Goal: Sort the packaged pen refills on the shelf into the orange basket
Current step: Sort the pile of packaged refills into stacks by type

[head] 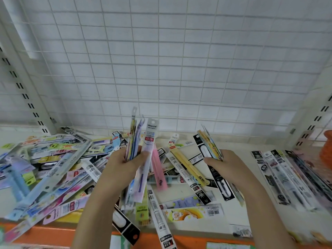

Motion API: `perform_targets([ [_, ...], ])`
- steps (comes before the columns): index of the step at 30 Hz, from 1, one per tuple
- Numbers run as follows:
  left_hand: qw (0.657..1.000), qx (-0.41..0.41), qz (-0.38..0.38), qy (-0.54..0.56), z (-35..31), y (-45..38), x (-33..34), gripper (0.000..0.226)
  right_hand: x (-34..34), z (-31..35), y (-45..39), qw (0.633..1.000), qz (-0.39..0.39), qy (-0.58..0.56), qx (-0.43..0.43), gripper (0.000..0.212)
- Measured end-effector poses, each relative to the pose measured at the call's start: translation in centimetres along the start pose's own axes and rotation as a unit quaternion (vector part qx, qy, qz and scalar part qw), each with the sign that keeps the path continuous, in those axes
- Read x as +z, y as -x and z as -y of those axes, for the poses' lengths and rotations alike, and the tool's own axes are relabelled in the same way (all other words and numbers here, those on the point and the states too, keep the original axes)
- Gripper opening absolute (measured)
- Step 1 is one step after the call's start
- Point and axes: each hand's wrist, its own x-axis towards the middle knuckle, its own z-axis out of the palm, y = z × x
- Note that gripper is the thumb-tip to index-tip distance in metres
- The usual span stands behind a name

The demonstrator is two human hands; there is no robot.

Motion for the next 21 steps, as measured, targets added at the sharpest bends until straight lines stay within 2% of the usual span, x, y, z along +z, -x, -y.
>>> perform_targets([
  [6,0.998,0.014,0.011,-0.065,0.4,-1.4,1.2,0.028,0.4,-0.3,-1.0,0.999,0.007,-0.028,0.032,0.009],
  [10,0.993,0.038,0.036,-0.105,0.1,-2.7,2.9,0.028,0.0,-1.4,-1.7,0.999,-0.011,0.005,0.040,0.010],
  [12,0.985,0.044,0.057,-0.159,0.1,-3.3,4.1,0.032,-0.4,-2.0,-2.1,0.998,-0.026,0.016,0.048,0.013],
  [14,0.957,0.064,0.090,-0.267,0.1,-3.9,5.3,0.032,-1.0,-2.4,-2.2,0.998,-0.031,0.022,0.057,0.024],
  [17,0.894,0.116,0.181,-0.394,0.2,-4.4,7.3,0.029,-1.7,-2.7,-1.9,0.996,-0.030,0.035,0.071,0.030],
  [19,0.865,0.135,0.220,-0.430,0.7,-4.5,8.3,0.017,-1.9,-2.9,-1.8,0.995,-0.033,0.047,0.078,0.028],
  [21,0.861,0.138,0.246,-0.423,1.4,-4.7,9.0,0.012,-2.1,-3.2,-1.8,0.995,-0.036,0.036,0.082,0.027],
])
